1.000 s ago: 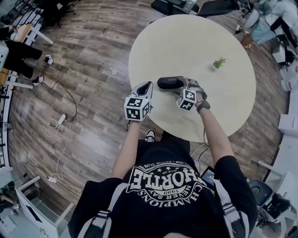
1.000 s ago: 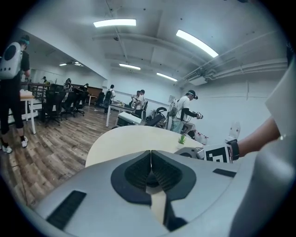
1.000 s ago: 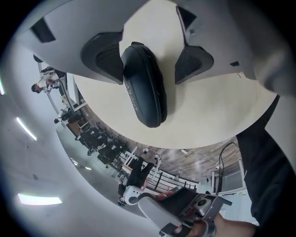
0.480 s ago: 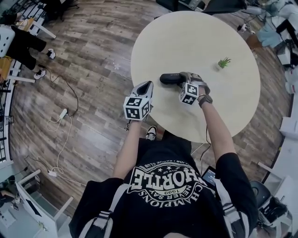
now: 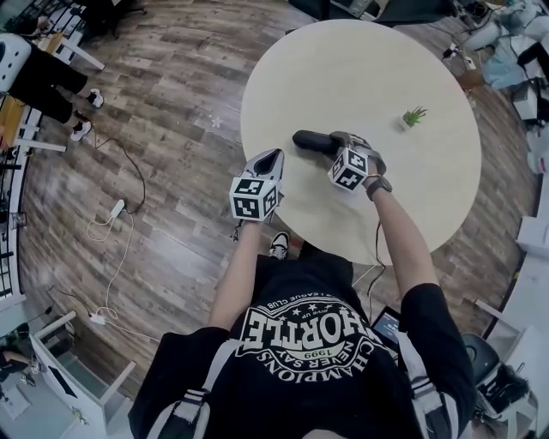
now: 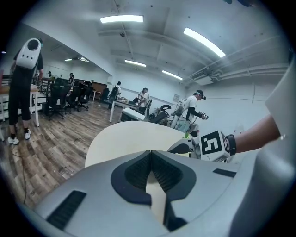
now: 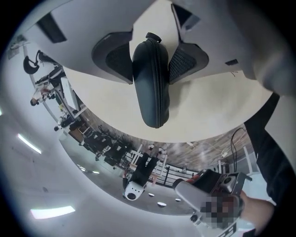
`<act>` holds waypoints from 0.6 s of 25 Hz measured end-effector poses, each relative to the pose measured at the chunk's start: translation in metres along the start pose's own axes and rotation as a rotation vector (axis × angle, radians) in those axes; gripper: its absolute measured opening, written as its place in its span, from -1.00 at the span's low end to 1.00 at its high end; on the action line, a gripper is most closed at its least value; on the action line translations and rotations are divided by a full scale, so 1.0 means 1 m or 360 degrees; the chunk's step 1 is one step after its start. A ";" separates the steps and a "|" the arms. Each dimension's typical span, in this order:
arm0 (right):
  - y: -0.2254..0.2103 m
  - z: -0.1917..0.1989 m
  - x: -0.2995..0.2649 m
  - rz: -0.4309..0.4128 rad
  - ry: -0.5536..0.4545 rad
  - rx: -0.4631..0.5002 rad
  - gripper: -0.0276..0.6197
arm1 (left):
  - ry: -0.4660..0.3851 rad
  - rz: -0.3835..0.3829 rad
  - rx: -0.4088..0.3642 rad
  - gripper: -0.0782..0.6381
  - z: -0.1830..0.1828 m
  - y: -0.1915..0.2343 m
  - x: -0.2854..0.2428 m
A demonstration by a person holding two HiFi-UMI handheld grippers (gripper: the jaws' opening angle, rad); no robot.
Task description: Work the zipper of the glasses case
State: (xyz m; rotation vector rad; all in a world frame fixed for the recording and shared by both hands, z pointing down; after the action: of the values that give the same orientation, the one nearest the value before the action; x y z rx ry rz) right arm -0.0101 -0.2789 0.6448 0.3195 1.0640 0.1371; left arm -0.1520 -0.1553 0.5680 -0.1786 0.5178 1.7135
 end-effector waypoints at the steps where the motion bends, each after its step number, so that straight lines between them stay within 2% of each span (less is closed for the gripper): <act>1: -0.002 -0.002 0.003 -0.0005 -0.0020 -0.0052 -0.12 | -0.0001 0.0002 0.0001 -0.73 0.000 0.001 0.000; 10: -0.025 -0.013 0.044 -0.0036 -0.0225 -0.0493 -0.12 | -0.0061 0.0098 0.0038 -0.73 -0.009 0.000 -0.007; 15: -0.033 -0.012 0.075 -0.0061 -0.0405 -0.0784 -0.12 | -0.0138 0.0160 0.0059 -0.70 -0.024 -0.002 -0.005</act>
State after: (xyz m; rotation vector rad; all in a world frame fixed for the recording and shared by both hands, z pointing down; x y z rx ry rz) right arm 0.0142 -0.2884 0.5665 -0.1269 0.7526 0.3091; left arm -0.1533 -0.1700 0.5488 -0.0522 0.5012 1.7998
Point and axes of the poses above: the fingertips, and each gripper's own axes: x backward along the fingers, y to its left, z out of its underside, the point moved 6 cm from there along x, backward along the fingers, and after that the axes turned 5 degrees about -x, right-handed, at the moved point
